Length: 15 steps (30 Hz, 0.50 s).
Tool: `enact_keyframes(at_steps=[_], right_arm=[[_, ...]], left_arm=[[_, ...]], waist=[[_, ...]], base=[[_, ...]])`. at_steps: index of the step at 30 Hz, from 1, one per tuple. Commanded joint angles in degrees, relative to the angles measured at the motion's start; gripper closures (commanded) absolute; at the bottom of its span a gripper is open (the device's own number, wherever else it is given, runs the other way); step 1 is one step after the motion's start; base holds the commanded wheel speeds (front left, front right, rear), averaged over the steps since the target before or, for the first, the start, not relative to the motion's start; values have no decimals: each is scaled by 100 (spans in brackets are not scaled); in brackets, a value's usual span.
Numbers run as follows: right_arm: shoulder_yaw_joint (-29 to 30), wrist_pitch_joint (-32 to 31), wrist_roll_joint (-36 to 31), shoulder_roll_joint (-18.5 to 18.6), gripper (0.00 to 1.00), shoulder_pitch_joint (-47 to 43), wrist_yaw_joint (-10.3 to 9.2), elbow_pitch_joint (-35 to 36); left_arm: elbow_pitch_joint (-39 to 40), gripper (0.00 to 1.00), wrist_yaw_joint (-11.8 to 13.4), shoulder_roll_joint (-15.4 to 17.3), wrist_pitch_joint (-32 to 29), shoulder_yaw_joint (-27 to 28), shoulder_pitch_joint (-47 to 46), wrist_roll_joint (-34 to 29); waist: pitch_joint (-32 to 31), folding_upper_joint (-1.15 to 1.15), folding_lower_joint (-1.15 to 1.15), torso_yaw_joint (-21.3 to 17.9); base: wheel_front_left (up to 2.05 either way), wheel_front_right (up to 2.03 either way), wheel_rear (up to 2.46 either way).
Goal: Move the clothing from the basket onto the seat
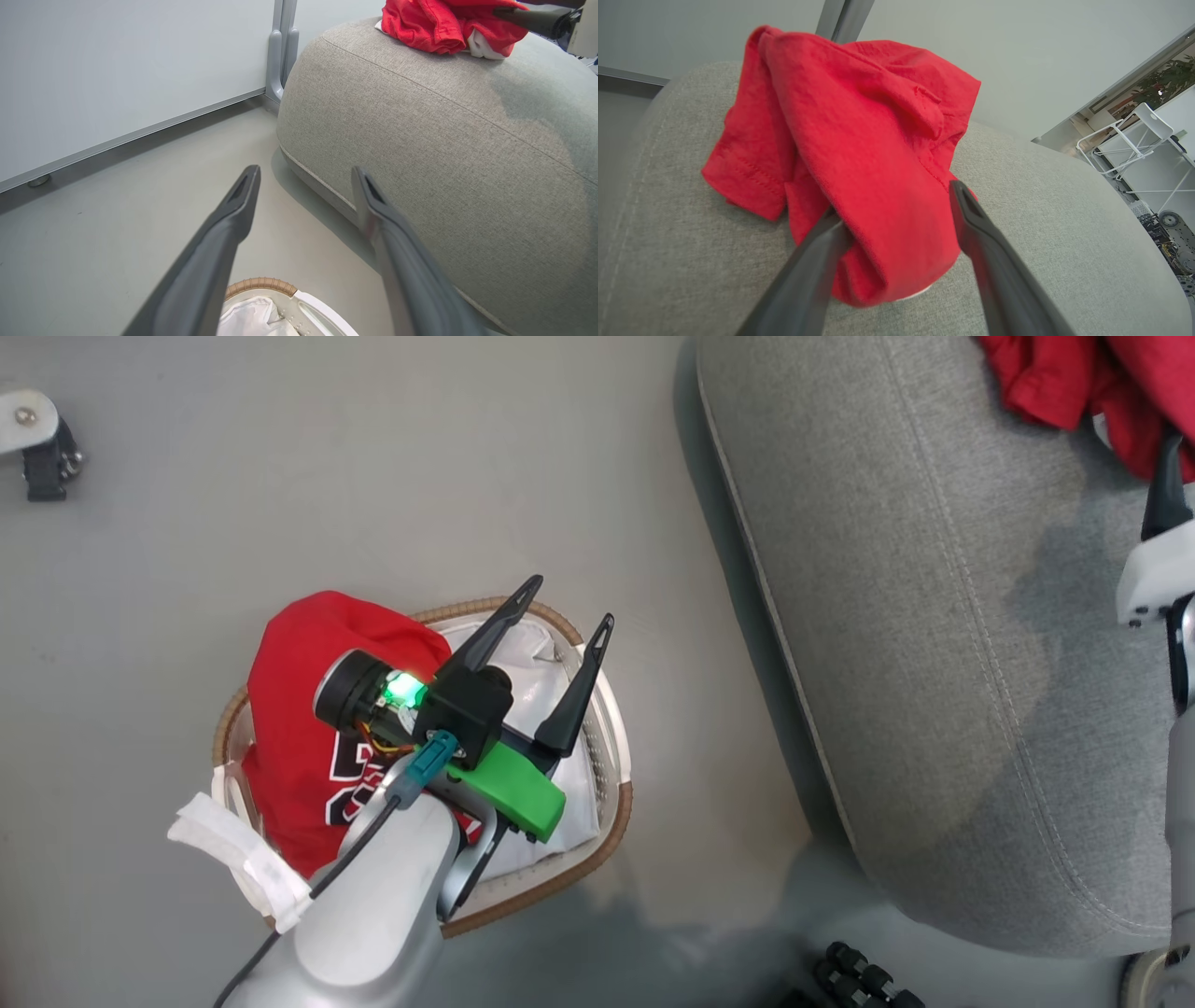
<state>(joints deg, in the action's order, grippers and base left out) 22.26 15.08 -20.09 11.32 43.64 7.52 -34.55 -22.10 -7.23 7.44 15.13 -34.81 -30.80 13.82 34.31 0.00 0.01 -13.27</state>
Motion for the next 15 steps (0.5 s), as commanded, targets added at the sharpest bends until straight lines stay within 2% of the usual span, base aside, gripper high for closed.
enact_keyframes(at_steps=[1, 9, 15], right_arm=[[5, 14, 86, -32, 0, -219, -6, 47], [-274, 14, 331, 18, 0, -905, -6, 223], [-603, 14, 563, 87, 0, -1098, -6, 411]], left_arm=[[-1, 0, 11, -29, 2, 41, 110, 20], [3, 0, 25, -139, 3, 303, 465, 154], [72, 0, 53, -241, 2, 644, 791, 210]], waist=[[-230, 0, -1, 28], [-927, 0, -1, 154], [-1487, 0, -1, 367]], base=[[0, 0, 0], [0, 0, 0], [0, 0, 0]])
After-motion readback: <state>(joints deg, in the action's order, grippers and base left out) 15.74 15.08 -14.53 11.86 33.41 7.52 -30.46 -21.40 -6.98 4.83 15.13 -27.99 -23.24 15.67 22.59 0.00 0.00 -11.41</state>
